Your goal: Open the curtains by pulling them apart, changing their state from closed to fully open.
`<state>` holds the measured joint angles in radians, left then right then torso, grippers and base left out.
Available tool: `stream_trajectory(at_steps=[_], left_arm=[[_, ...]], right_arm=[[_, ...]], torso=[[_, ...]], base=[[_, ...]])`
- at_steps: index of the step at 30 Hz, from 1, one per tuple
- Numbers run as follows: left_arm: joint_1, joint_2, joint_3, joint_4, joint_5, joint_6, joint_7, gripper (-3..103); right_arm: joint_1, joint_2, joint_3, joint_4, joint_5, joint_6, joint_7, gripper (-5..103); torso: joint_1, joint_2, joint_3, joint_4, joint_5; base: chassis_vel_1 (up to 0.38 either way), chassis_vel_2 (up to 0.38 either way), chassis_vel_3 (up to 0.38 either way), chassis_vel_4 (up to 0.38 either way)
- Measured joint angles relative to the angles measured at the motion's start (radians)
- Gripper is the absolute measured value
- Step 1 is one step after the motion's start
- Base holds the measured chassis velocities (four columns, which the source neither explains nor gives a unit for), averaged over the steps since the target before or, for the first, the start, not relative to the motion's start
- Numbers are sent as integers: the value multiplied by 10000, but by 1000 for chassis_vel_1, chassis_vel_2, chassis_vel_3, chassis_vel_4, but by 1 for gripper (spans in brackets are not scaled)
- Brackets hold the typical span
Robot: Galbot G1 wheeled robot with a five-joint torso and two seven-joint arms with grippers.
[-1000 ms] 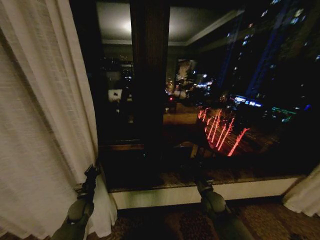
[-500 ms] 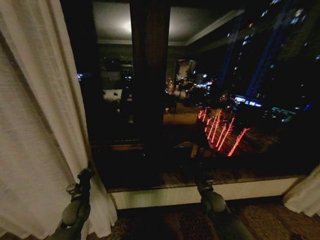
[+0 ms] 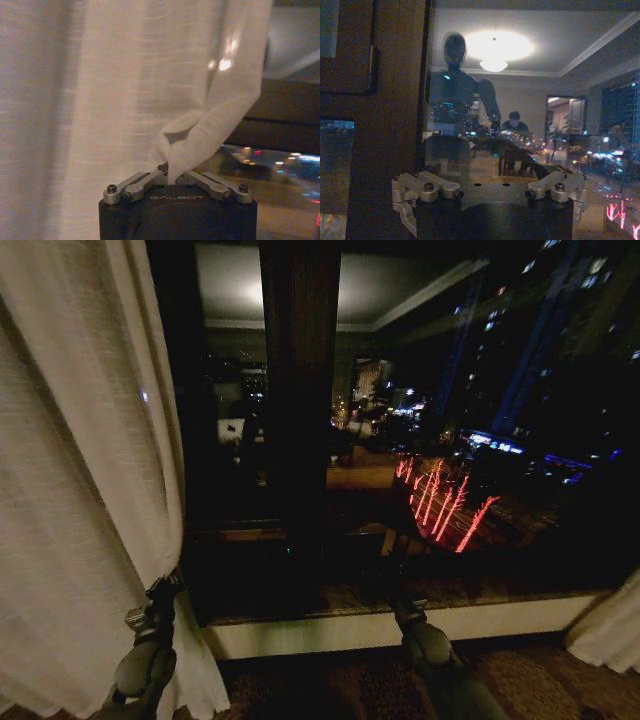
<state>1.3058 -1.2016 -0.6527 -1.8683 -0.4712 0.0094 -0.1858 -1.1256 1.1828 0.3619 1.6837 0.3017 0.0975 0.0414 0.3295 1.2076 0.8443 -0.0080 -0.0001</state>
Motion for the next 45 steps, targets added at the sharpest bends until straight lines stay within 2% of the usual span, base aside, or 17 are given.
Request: stream_trajectory(at_steps=[8, 20, 45], left_arm=[[42, -320, 531, -396, 192, -5, 56, 0], [57, -69, 262, 51, 255, -411, 484, 0], [310, -130, 18, 244, 485, -1003, 602, 0]], right_arm=[[0, 0, 0, 0, 0, 0, 0, 100], [0, 0, 0, 0, 0, 0, 0, 100], [0, 0, 0, 0, 0, 0, 0, 100]], torso=[[0, 0, 0, -2, 1], [0, 0, 0, -1, 0], [-1, -2, 0, 0, 0]], base=[[0, 0, 0, 0], [0, 0, 0, 0], [0, 0, 0, 0]])
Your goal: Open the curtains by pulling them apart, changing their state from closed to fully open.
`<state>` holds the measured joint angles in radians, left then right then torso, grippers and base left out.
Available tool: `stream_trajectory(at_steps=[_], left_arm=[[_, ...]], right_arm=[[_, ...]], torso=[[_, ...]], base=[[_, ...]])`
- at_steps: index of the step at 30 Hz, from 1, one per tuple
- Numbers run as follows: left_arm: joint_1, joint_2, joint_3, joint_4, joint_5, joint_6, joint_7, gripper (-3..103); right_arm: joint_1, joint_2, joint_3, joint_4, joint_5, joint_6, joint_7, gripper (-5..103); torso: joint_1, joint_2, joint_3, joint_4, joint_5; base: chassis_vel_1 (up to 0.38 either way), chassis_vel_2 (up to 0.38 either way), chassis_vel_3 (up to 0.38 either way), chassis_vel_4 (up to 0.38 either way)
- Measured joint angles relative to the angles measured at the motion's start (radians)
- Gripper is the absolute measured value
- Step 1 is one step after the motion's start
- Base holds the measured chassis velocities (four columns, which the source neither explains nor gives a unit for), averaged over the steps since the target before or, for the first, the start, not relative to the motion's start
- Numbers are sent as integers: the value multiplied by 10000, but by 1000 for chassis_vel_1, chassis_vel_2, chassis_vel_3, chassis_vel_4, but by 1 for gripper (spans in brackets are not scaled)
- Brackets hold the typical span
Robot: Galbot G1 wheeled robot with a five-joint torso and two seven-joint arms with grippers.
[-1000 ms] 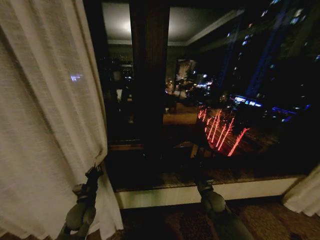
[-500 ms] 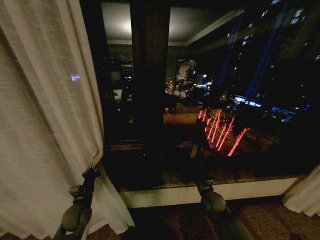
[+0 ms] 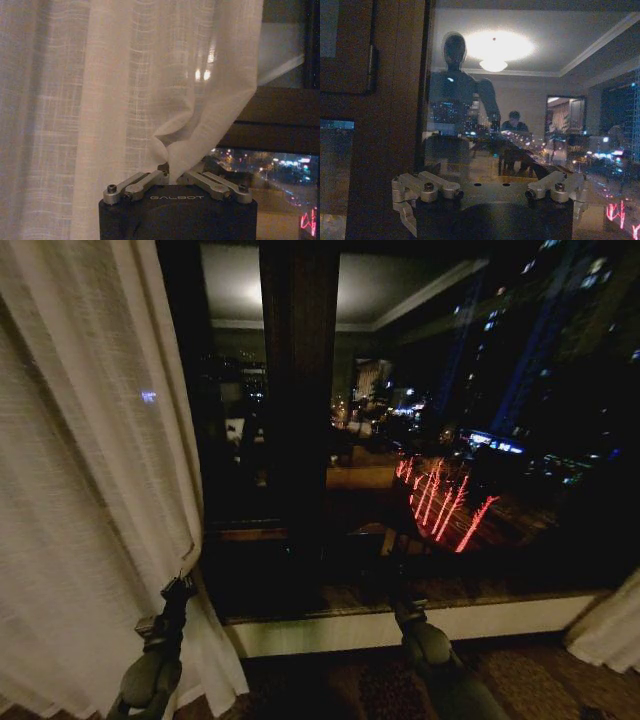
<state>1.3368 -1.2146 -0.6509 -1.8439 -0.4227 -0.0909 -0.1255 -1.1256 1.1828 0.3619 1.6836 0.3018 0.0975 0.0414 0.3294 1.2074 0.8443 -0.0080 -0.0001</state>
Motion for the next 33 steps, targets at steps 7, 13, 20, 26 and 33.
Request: stream_trajectory(at_steps=[7, 13, 20, 26, 33], left_arm=[[3, -33, -11, -5, -8, -9, -1, 0], [-15, -22, -36, 59, -8, -10, -3, 0], [-164, -19, -38, 187, -6, 29, -10, 0], [-234, -22, -36, 291, -19, 55, -28, 0], [-154, -76, -75, 448, 25, -36, -40, 0]], right_arm=[[0, 0, 0, 0, 0, 0, 0, 100], [0, 0, 0, 0, 0, 0, 0, 100], [0, 0, 0, 0, 0, 0, 0, 100], [1, 0, 1, 0, 0, 0, 0, 100], [0, 0, 0, 0, 0, 0, 0, 100]], torso=[[1, 0, 0, 0, 0], [1, 0, 0, -2, 0], [0, 0, 0, -1, 1], [1, 2, 0, 0, 0], [1, 2, 0, 1, -3]], base=[[0, 0, 0, 0], [0, 0, 0, 0], [87, 85, -77, -92], [202, 192, -196, -224], [278, 285, -277, -294]])
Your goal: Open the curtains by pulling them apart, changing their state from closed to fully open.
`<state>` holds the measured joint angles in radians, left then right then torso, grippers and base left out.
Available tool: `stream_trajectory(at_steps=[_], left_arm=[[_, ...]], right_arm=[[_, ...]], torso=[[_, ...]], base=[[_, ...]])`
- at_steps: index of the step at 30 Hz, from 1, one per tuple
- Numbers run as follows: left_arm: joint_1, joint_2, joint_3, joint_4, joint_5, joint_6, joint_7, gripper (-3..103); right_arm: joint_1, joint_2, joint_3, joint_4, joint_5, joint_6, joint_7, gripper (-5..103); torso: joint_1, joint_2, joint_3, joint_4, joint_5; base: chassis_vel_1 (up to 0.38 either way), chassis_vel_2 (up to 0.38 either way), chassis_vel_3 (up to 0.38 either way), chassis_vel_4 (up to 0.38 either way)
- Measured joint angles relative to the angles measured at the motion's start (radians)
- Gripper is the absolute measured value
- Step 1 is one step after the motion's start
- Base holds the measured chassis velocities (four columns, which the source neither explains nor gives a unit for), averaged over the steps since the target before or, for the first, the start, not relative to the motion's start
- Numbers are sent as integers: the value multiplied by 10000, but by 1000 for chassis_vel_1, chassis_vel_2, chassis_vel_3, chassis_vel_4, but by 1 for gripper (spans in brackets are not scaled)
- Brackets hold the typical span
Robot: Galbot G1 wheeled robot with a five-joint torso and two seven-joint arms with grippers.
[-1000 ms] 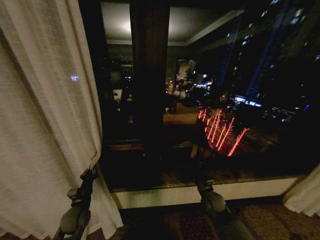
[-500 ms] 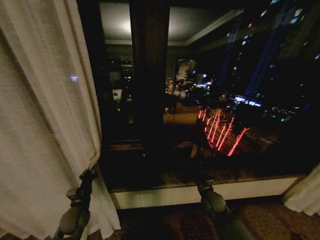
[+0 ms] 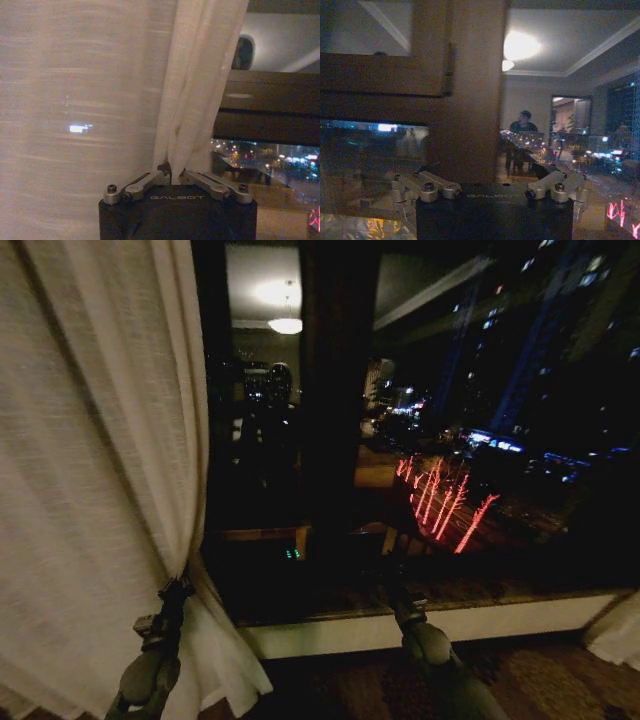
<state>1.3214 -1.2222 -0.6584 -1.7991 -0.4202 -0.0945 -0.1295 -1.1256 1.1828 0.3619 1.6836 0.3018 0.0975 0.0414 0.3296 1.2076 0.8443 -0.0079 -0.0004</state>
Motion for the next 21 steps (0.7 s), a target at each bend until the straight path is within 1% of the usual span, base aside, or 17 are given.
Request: stream_trajectory(at_steps=[3, 5, 21], left_arm=[[36, -18, -11, 25, 27, -62, -7, 0], [84, -30, -14, -4, 46, -83, -11, 0], [197, -62, -27, -74, 197, -110, -29, 0]], right_arm=[[0, 0, 0, 0, 0, 0, 0, 100], [0, 0, 0, 0, 0, 0, 0, 100], [0, 0, 0, 0, 0, 0, 0, 100]], torso=[[-1, 0, 0, 0, 6], [0, 0, 0, -1, 2], [-1, 0, 0, 0, 2]], base=[[315, 350, -328, -330], [348, 354, -344, -356], [357, 359, -363, -349]])
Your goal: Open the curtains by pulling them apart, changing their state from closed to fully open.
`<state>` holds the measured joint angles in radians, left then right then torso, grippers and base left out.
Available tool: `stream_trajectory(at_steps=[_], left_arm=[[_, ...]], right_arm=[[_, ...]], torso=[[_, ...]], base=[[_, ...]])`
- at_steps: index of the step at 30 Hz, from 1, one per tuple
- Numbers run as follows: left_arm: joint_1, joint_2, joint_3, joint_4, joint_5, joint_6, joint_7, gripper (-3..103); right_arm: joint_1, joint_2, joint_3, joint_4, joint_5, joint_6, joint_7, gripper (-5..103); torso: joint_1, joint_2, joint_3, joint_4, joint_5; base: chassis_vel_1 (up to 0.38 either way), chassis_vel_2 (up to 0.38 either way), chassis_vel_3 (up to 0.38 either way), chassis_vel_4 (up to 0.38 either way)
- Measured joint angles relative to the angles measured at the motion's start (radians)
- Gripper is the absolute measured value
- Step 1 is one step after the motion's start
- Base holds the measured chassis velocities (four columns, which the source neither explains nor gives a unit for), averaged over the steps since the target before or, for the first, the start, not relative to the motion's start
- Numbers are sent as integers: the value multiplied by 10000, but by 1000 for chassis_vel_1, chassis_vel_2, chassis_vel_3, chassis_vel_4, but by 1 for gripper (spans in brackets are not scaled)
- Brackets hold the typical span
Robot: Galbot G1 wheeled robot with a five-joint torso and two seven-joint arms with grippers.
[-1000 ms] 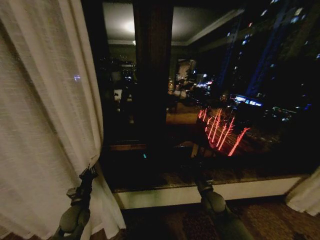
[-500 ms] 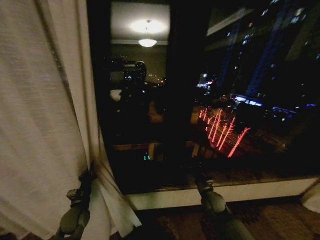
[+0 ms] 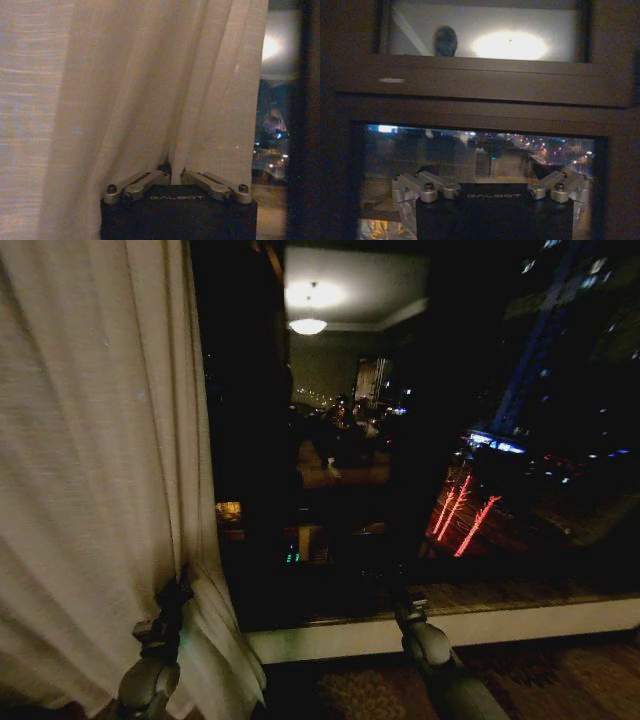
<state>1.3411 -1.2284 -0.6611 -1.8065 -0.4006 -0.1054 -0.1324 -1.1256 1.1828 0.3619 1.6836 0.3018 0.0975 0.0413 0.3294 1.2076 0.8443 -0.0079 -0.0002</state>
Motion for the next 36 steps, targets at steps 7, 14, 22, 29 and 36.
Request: stream_trajectory(at_steps=[7, 14, 22, 29, 36], left_arm=[[80, -11, -55, -71, 4, -18, -24, 0], [133, -22, -85, -95, 5, -66, -29, 0], [170, -57, -103, -104, 22, -116, -36, 0], [185, -93, -103, -103, 50, -129, -41, 0], [205, -89, -164, -97, 61, -159, -47, 0]], right_arm=[[0, 0, 0, 0, 0, 0, 1, 100], [0, 0, 0, 0, 0, 0, 0, 100], [0, 0, 0, 0, 0, 0, 0, 100], [0, 0, 0, 0, 0, 0, 1, 100], [0, 0, 0, 0, 0, 0, 0, 100]], torso=[[0, 0, 1, -1, 0], [0, 0, 0, -1, 1], [3, -1, 0, -1, 0], [2, -3, 0, -1, -1], [2, -2, -1, 0, 2]], base=[[335, 351, -333, -358], [354, 345, -347, -348], [363, 359, -353, -350], [354, 344, -361, -345], [372, 323, -350, -325]])
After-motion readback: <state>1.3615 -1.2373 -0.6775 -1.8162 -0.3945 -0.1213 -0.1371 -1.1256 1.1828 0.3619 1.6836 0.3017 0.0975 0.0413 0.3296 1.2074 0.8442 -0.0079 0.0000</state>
